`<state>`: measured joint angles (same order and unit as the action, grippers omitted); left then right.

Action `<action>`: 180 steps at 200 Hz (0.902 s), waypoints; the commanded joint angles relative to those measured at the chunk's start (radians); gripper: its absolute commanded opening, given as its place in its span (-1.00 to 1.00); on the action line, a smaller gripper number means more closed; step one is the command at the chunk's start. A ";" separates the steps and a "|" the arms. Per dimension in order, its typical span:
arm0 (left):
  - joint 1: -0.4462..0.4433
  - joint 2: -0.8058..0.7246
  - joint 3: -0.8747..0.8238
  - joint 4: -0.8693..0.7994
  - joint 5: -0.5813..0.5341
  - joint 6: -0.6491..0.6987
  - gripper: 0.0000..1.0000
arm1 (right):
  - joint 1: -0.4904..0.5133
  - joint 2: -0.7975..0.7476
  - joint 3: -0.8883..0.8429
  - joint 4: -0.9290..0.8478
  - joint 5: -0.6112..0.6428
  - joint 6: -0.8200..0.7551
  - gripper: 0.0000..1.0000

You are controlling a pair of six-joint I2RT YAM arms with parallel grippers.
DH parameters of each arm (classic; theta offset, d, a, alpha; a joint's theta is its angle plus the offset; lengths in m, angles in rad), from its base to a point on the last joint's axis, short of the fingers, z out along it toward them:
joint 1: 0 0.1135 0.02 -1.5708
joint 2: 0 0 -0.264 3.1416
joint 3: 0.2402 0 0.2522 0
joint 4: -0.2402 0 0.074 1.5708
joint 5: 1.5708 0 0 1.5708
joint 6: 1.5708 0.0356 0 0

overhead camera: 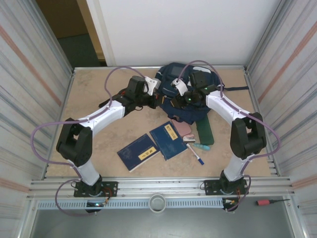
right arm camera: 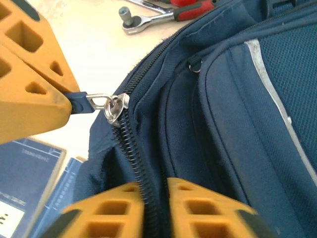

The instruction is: Pack the student bag

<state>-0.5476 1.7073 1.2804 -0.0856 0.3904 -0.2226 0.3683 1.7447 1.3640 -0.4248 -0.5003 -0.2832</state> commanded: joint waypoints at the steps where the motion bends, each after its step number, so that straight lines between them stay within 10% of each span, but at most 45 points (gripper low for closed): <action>1: 0.041 -0.046 -0.007 0.018 -0.036 0.020 -1.00 | -0.059 -0.058 0.028 -0.018 -0.002 -0.010 -0.95; 129: 0.150 0.028 0.047 0.016 -0.065 -0.005 -1.00 | -0.150 -0.039 0.217 -0.058 -0.203 -0.067 -1.00; 180: 0.132 -0.065 -0.010 0.019 -0.068 -0.011 -1.00 | -0.152 -0.005 0.274 -0.123 -0.054 -0.087 -0.91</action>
<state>-0.4110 1.7180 1.3037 -0.0254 0.3382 -0.2253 0.2493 1.7504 1.6157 -0.5819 -0.6727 -0.3531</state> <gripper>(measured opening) 0.053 0.065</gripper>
